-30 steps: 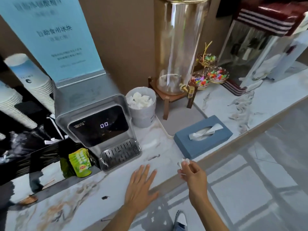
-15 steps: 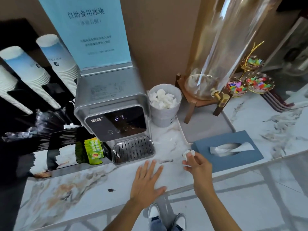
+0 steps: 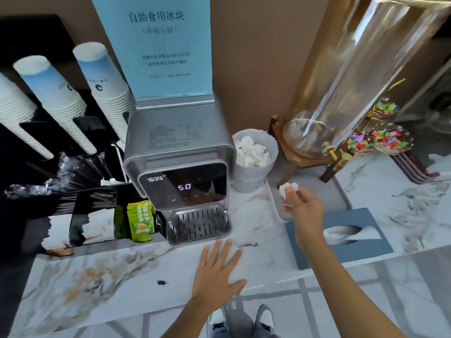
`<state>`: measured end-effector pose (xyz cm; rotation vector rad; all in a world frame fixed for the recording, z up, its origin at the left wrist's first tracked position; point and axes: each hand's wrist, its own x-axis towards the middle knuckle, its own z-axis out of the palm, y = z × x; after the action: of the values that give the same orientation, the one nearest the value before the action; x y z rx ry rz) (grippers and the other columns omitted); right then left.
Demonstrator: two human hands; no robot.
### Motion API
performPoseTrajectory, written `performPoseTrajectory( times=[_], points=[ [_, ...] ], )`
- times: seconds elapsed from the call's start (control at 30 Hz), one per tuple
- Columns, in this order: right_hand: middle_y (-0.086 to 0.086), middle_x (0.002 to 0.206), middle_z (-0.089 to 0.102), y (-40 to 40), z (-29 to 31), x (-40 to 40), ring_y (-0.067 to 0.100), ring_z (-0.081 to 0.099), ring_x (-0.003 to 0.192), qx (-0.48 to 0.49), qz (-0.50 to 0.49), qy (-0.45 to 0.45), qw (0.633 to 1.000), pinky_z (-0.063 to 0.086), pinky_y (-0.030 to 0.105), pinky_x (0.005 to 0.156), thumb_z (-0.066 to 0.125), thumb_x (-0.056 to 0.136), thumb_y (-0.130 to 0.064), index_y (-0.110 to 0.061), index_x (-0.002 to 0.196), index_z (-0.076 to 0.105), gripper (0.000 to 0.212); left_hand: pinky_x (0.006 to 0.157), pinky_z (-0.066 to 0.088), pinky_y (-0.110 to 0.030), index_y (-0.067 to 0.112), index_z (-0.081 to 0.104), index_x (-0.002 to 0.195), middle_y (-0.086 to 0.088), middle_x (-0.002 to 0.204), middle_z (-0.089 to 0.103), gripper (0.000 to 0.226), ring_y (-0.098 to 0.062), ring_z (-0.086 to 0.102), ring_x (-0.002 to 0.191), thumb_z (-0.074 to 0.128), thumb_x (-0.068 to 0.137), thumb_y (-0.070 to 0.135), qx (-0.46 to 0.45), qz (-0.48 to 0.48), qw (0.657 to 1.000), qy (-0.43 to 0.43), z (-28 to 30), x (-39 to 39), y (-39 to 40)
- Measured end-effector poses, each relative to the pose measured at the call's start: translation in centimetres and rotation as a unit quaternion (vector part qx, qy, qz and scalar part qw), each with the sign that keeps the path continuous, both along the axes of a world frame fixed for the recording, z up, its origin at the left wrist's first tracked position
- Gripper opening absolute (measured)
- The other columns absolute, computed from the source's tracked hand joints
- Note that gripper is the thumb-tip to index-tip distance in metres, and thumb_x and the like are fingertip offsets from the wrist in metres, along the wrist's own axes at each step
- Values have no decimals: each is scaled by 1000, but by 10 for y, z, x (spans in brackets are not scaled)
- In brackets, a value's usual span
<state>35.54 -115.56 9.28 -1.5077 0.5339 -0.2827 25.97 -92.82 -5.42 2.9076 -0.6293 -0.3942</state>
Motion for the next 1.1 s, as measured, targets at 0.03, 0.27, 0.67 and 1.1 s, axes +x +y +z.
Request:
performPoseTrajectory(
  times=[0.03,0.27,0.67,1.1],
  points=[
    [-4,84,74,0,7,13,5,66,68,-5,6,-4,1000,57,19,59,67,92,-25,-26,92,72,6,113,16,-55,34,39,150,-5,163,29,79,-27,13,151,41,85,78,-3,2,1000,-2,-1,0,0],
    [10,84,74,1,34,92,15,65,67,-127,53,-21,990,60,35,60,65,91,-25,-20,92,67,4,112,19,-57,35,39,150,-6,161,34,84,-27,17,150,48,79,78,-14,0,1000,19,-14,4,-1],
    [4,102,76,7,30,156,28,67,100,-333,103,27,937,53,43,86,62,90,-35,-16,109,73,29,118,3,-51,35,24,156,-6,161,34,93,-29,17,150,49,78,79,-33,-18,999,13,-15,7,1],
    [6,120,72,5,29,150,26,63,115,-339,108,22,934,51,42,96,68,89,-37,-14,126,66,44,113,16,-53,32,45,148,-9,155,44,84,-29,18,147,48,79,81,-15,-34,999,-13,-17,9,2]
  ],
)
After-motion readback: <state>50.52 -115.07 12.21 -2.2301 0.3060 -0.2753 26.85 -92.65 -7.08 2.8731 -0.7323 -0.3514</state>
